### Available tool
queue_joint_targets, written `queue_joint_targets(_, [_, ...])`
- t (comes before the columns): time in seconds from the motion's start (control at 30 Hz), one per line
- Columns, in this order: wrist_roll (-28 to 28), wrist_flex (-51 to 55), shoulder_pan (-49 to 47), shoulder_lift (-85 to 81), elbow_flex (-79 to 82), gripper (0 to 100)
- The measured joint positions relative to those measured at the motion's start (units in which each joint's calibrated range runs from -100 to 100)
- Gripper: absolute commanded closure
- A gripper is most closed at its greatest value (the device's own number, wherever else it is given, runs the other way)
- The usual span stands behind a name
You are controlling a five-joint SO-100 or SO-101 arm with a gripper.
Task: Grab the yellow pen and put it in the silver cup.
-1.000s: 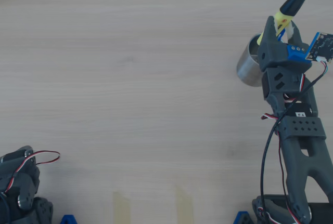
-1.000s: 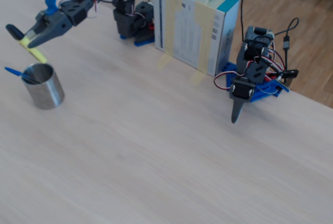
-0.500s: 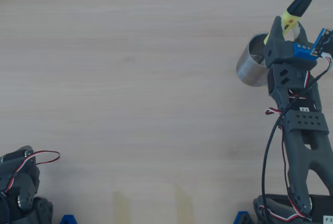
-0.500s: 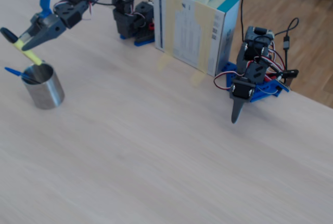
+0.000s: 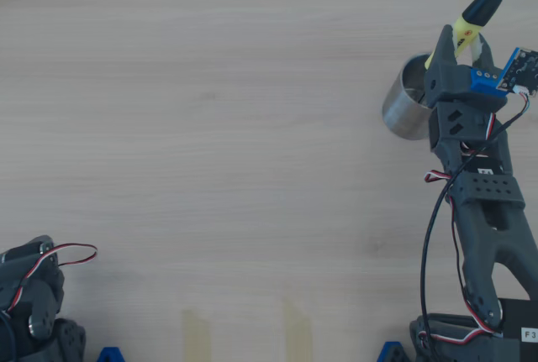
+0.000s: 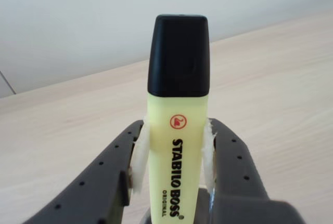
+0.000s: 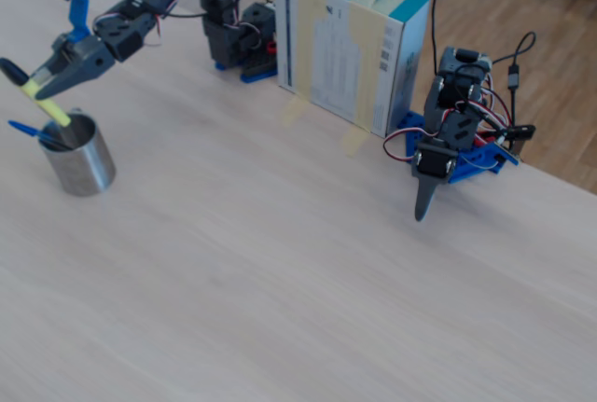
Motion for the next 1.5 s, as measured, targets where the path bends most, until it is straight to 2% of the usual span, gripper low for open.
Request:
queue_joint_targets(0.57, [0.0,-0.08,1.92,3.0,0.0,87])
queue_joint_targets(1.5, [2.56,-0.08,2.51,3.0,9.29,87])
